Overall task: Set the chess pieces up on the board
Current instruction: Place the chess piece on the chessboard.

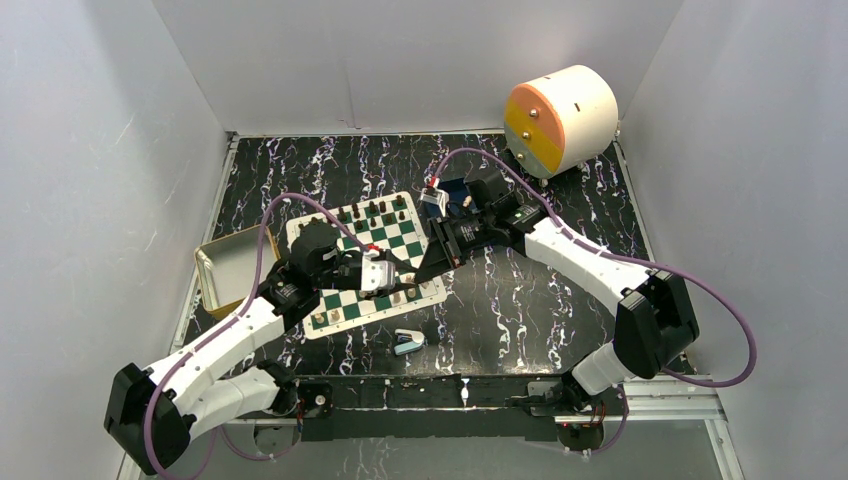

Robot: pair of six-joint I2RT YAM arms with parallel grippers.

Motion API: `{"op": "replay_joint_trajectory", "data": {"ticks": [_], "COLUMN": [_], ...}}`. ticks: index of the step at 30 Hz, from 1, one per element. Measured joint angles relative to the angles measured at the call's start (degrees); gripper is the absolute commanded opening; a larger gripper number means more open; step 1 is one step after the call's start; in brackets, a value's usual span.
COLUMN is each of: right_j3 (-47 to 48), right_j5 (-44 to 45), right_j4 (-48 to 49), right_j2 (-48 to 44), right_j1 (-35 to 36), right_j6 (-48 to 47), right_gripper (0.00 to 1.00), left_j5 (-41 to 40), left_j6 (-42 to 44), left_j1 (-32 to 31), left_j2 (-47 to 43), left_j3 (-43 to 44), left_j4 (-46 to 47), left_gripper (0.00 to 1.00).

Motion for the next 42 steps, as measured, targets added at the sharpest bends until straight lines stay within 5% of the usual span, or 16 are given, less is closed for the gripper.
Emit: {"op": "replay_joint_trajectory", "data": {"ticks": [11,16,32,42], "right_j3": [-3.6,-6.5,-17.1,-17.9], "right_j5": [4.1,9.2,23.0,25.4], "right_j4": [8.0,14.1,31.1,34.8], "right_j2": [-2.7,-6.6,-14.9,-15.3], "right_j1": [-0.3,-0.3,-0.1,-0.1], "right_j6": [8.0,13.8,30.8,34.2], "right_gripper": [0.37,0.48,0.46,0.35], "left_j5": [-5.2,-9.6,-23.2,-25.5], "left_j6": [-7.6,-13.6,-30.3,-33.0], "left_j1": [0.0,0.0,-0.2,-0.2], "left_j2": [0.0,-0.1,-4.7,-4.8], "left_j3": [0.1,0.0,-5.8,-6.5], "left_j4": [0.7,3.4,15.7,18.5], "left_gripper": [0.15,0.12,0.07,0.06]}}
